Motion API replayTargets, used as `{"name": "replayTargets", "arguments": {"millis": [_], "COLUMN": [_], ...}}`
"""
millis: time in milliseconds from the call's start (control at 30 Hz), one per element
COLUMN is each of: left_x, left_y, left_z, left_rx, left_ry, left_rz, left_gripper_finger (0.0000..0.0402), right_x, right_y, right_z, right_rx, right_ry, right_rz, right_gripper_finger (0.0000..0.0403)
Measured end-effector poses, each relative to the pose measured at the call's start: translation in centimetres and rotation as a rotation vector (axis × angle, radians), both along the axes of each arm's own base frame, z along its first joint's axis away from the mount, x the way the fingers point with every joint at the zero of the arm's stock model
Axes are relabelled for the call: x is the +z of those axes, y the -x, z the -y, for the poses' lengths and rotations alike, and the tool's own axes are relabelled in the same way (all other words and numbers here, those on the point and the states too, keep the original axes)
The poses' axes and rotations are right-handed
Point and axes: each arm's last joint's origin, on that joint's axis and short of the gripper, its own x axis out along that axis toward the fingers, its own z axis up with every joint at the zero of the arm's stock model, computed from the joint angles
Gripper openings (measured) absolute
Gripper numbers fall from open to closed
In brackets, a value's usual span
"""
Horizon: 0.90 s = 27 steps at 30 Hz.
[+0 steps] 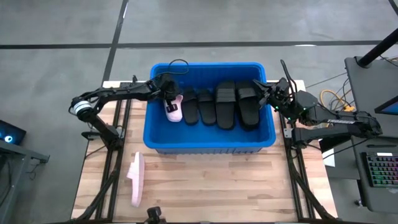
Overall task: Pick and place slides into bin
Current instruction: Put the right pink slide into the bin, then put the pink slide into the bin
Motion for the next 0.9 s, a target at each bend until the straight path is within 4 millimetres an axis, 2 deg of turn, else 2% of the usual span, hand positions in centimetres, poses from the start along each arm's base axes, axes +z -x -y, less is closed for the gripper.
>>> {"name": "replayTargets", "arguments": {"millis": [100,200,433,600,733,900], "left_x": [-0.1,0.0,-0.1,1.0,2.7,5.6], "left_y": [0.0,0.1,0.2,0.3,0.3,0.3], "left_z": [0.0,0.0,0.1,0.1,0.2,0.6], "left_rx": [-0.002,-0.018,-0.041,-0.037,-0.023,-0.042], "left_ry": [0.003,-0.005,0.002,0.024,0.051,0.097], "left_rz": [-0.005,-0.016,-0.04,-0.073,-0.073,0.014], "left_gripper_finger": [0.0012,0.0046,0.0181,0.027,0.0305,0.0318], "right_x": [0.0,0.0,0.0,0.0,0.0,0.0], "right_y": [0.0,0.0,0.0,0.0,0.0,0.0], "right_z": [0.0,0.0,0.0,0.0,0.0,0.0], "right_rx": [0.0,0.0,-0.001,-0.001,0.0,-0.001], "right_ry": [0.0,0.0,0.001,0.002,0.002,0.006], "right_rz": [0.0,0.0,-0.002,-0.004,-0.005,-0.008], "right_gripper_finger": [0.0013,0.0013,0.0013,0.0013,0.0013,0.0013]}}
